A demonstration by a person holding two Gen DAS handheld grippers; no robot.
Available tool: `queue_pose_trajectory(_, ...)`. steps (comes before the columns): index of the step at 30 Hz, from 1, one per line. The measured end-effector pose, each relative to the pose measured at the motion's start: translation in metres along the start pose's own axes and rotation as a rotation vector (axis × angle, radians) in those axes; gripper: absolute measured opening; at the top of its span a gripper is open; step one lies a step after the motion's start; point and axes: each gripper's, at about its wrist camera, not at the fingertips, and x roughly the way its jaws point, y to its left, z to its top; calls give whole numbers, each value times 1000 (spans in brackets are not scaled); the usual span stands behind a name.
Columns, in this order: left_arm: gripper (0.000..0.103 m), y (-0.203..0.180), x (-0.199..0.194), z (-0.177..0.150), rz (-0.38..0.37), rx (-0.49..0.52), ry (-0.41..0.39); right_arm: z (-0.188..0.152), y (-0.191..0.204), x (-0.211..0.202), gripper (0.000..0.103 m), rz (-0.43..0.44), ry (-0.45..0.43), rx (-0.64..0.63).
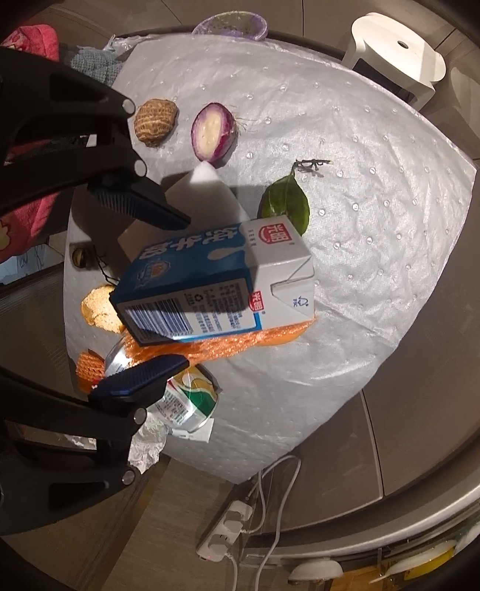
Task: Collect trash
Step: 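Grasp the milk carton with the left tool while the right tool grasps the tissue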
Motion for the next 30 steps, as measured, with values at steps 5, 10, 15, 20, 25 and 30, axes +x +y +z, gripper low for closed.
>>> queue_pose_trajectory(5,69,-2,2,-1,54,2,7,0,0,-1,33,2,0,1)
queue_pose_trajectory(10,70,-17,-4,4,142,20,-9,0,0,-1,35,2,1,2)
queue_pose_trajectory(15,70,-28,6,2,198,62,28,0,0,-2,36,6,-1,5)
queue_pose_trajectory(20,71,-24,9,-1,198,26,39,0,2,-3,37,9,-1,1)
queue_pose_trajectory(25,71,-14,2,-2,200,0,51,-2,2,-2,37,13,4,5)
queue_pose_trajectory(30,71,13,2,-3,189,-53,60,-3,3,-1,37,18,5,3)
